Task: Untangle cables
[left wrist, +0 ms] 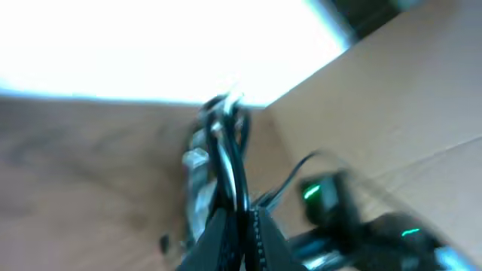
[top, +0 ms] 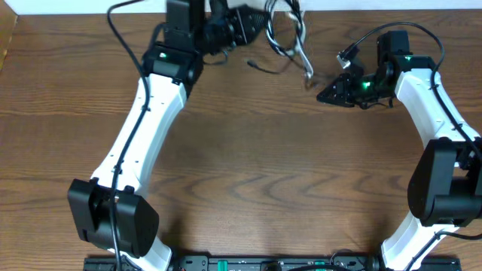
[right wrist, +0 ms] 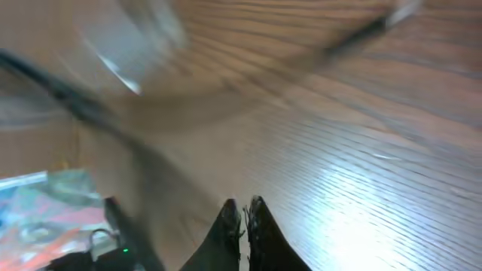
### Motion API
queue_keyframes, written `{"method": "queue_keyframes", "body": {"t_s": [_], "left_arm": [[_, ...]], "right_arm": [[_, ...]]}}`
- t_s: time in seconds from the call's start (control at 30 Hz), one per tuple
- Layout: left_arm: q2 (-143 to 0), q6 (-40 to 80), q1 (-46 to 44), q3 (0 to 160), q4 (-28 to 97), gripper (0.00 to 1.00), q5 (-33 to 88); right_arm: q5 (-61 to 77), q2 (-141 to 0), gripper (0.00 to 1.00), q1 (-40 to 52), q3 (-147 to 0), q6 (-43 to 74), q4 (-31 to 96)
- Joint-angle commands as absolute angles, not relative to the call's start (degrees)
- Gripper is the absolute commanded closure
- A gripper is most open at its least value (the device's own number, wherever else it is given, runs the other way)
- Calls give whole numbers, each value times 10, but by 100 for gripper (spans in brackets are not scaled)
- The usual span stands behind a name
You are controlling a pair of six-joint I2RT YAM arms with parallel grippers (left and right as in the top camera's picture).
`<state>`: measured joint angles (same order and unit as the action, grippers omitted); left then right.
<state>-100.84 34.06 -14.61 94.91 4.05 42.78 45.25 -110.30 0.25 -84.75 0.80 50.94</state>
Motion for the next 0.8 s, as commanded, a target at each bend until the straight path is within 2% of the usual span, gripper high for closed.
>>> {"method": "queue_keyframes", "body": {"t_s": [0.0,0.13,0.2,0.37,0.57,0.67,0.77], "left_arm": [[-999,420,-130,956,-12,92,495],[-999,465,-129,956,-66,92,506],[-999,471,-129,956,-77,93,507],[-1000,447,-129,956,-56,92,531],[-1000,417,-130,956,27,92,536],[-1000,416,-134,956,57,92,536],[-1000,400,-145,956,90,92,536]], "right_arm": [[414,-1115,99,13,-842,-1,503],[385,-1115,99,19,-842,4,499],[385,-1115,96,18,-843,3,496],[411,-1098,76,14,-856,-12,490],[453,-1034,47,20,-878,-22,441],[454,-997,41,25,-878,1,389],[454,-977,41,26,-878,51,332]]}}
